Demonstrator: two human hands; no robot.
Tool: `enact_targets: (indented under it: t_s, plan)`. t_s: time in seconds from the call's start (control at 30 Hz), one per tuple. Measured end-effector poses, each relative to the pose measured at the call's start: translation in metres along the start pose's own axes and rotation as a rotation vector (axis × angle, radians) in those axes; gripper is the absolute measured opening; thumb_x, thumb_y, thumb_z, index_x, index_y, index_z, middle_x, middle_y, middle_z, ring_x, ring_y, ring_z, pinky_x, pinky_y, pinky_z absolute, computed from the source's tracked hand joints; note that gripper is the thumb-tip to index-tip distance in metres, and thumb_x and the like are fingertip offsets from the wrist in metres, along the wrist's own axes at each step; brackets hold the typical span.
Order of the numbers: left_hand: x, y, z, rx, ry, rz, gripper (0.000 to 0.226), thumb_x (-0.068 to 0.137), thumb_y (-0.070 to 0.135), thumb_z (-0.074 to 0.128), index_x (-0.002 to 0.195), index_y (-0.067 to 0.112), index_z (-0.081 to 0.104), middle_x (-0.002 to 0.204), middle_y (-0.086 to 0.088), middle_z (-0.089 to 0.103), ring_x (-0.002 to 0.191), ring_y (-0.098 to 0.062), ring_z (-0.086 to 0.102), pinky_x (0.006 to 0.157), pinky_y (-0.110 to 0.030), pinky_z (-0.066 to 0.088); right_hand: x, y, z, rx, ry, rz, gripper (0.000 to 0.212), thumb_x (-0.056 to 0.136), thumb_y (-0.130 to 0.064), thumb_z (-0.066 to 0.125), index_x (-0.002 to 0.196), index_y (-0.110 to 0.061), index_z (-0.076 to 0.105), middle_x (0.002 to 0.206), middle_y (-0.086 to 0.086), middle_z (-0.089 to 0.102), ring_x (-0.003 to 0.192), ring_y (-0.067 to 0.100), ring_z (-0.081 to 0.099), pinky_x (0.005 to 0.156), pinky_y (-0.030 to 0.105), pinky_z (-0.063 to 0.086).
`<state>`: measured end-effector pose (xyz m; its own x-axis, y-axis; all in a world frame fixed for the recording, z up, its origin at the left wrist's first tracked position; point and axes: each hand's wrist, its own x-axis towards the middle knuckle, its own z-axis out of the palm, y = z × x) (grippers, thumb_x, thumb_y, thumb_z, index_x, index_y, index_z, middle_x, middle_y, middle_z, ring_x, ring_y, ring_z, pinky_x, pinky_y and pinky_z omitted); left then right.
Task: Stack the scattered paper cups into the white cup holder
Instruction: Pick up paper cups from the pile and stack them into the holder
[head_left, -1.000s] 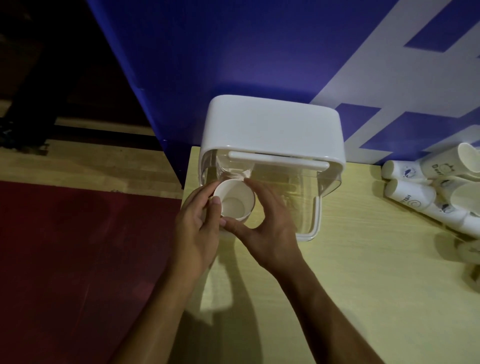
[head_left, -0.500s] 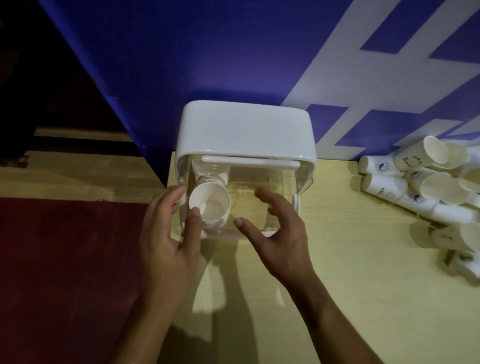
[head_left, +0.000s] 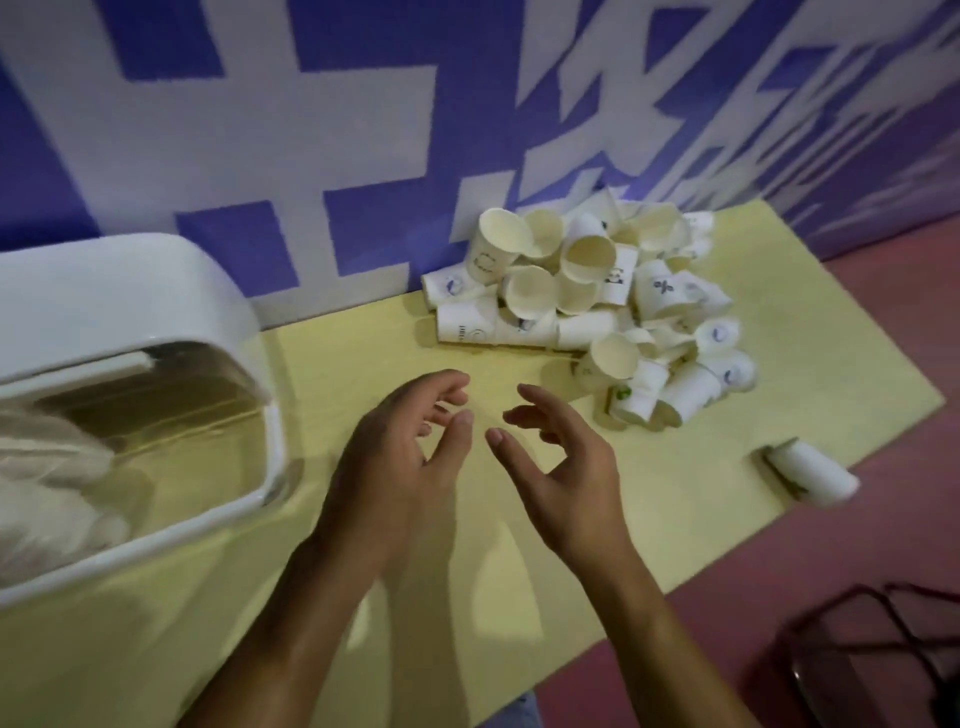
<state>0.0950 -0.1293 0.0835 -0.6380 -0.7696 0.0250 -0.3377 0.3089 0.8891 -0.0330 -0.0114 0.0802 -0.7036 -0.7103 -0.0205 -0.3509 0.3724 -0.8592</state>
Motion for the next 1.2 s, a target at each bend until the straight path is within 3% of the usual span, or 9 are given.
enact_targets:
  t_s: [0.1,0.27,0.4,0.53,0.6,0.7,0.8,1.03,1.2]
  plan:
    - [0.024,0.022,0.073,0.129,-0.112,0.036,0.034,0.099,0.039,0.06,0.132,0.033,0.062,0.119,0.019,0.066,0.105,-0.005,0.063,0.086,-0.04,0.059,0.004,0.042,-0.071,-0.06,0.052,0.054,0.04,0.092,-0.042,0.074,0.129,-0.028,0.067,0.105,-0.02,0.073,0.108,-0.006,0.063,0.091,0.008,0.043]
    - [0.043,0.045,0.188,0.258,-0.212,-0.02,0.041,0.097,0.043,0.063,0.136,0.032,0.06,0.131,0.013,0.061,0.111,-0.009,0.059,0.086,-0.033,0.052,0.0,0.108,-0.169,-0.083,0.182,0.159,0.035,0.091,-0.042,0.075,0.124,-0.029,0.07,0.103,-0.021,0.073,0.106,-0.007,0.062,0.09,0.011,0.044]
    - [0.048,0.046,0.261,0.293,-0.171,-0.183,0.058,0.091,0.049,0.07,0.14,0.021,0.056,0.134,0.001,0.059,0.12,-0.02,0.059,0.084,-0.032,0.044,0.012,0.157,-0.227,-0.08,0.244,0.198,0.036,0.091,-0.037,0.076,0.124,-0.026,0.07,0.108,-0.018,0.072,0.109,-0.005,0.062,0.093,0.022,0.049]
    - [0.059,0.043,0.313,0.294,-0.059,-0.349,0.078,0.082,0.061,0.076,0.141,0.018,0.048,0.13,-0.007,0.057,0.113,-0.028,0.057,0.081,-0.036,0.045,0.037,0.195,-0.264,-0.123,0.211,0.204,0.038,0.091,-0.032,0.077,0.128,-0.024,0.068,0.115,-0.013,0.07,0.112,-0.009,0.059,0.091,0.004,0.043]
    - [0.069,0.041,0.332,0.29,0.004,-0.374,0.081,0.078,0.062,0.079,0.137,0.017,0.046,0.125,-0.011,0.058,0.108,-0.033,0.058,0.08,-0.042,0.051,0.048,0.207,-0.273,-0.162,0.204,0.195,0.038,0.092,-0.032,0.077,0.127,-0.024,0.068,0.116,-0.012,0.069,0.112,-0.004,0.06,0.092,0.009,0.044]
    - [0.086,0.04,0.346,0.262,0.067,-0.387,0.072,0.079,0.059,0.079,0.127,0.017,0.047,0.119,-0.012,0.062,0.103,-0.034,0.06,0.078,-0.045,0.053,0.057,0.223,-0.281,-0.219,0.193,0.182,0.04,0.091,-0.032,0.078,0.128,-0.022,0.068,0.118,-0.01,0.068,0.113,0.005,0.061,0.097,0.026,0.047]
    - [0.096,0.04,0.344,0.212,0.065,-0.395,0.065,0.087,0.051,0.078,0.132,0.015,0.047,0.127,-0.012,0.061,0.107,-0.032,0.062,0.078,-0.041,0.052,0.06,0.236,-0.295,-0.259,0.172,0.219,0.05,0.089,-0.035,0.08,0.134,-0.022,0.063,0.128,-0.008,0.064,0.122,0.01,0.057,0.104,0.034,0.046]
    - [0.072,0.042,0.302,0.105,0.043,-0.287,0.073,0.085,0.046,0.08,0.148,0.025,0.05,0.132,0.002,0.06,0.113,-0.017,0.061,0.084,-0.032,0.048,0.05,0.272,-0.321,-0.587,0.009,0.424,0.109,0.062,-0.066,0.086,0.152,-0.017,0.045,0.153,0.008,0.048,0.14,0.032,0.041,0.109,0.052,0.039]
    - [0.052,0.048,0.279,-0.032,0.041,-0.256,0.075,0.083,0.05,0.079,0.15,0.039,0.047,0.126,0.013,0.055,0.111,-0.015,0.063,0.082,-0.032,0.055,0.052,0.294,-0.317,-0.52,0.0,0.519,0.092,0.069,-0.015,0.094,0.148,-0.014,0.046,0.142,0.015,0.052,0.125,0.033,0.044,0.101,0.047,0.04]
